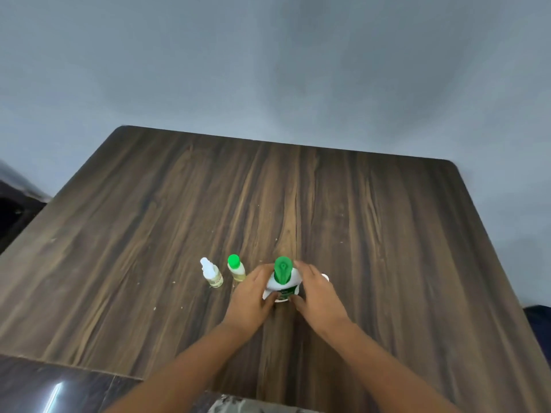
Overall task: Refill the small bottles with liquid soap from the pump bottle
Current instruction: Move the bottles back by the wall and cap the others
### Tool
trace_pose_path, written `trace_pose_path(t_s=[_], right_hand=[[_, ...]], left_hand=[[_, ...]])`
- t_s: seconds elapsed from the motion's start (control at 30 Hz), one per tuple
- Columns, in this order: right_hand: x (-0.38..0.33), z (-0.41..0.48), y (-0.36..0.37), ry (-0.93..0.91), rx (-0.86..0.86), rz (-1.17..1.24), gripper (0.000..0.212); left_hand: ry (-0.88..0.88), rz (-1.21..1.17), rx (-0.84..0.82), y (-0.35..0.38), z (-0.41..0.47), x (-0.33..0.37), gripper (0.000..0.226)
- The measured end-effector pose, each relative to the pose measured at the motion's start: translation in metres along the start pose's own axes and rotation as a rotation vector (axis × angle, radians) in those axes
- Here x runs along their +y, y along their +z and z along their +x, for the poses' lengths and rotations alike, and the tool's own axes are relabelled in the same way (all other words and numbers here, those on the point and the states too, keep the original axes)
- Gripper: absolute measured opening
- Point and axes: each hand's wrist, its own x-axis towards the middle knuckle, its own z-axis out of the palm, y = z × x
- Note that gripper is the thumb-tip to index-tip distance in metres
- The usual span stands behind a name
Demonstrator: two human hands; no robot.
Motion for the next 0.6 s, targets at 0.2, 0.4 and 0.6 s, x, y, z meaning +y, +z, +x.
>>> trace_pose_path(t_s=[0.2,0.4,0.6], right_hand=[[-0.016,0.024,-0.017,0.02,-0.091,-0.111,0.025],[-0.009,0.049,-0.01,0.051,-0.082,-0.173,0.017],[-0.015,0.082,-0.019,0.107,-0.068,-0.133,0.019]], left_hand=[[-0.143,0.102,-0.091,-0.01,0.023,0.015,0.033],[-0.13,0.236,-0.161,-0.014,0.042,0.015,0.03],[-0.147,0.456,-0.235,-0.022,0.086,0.016,0.025]])
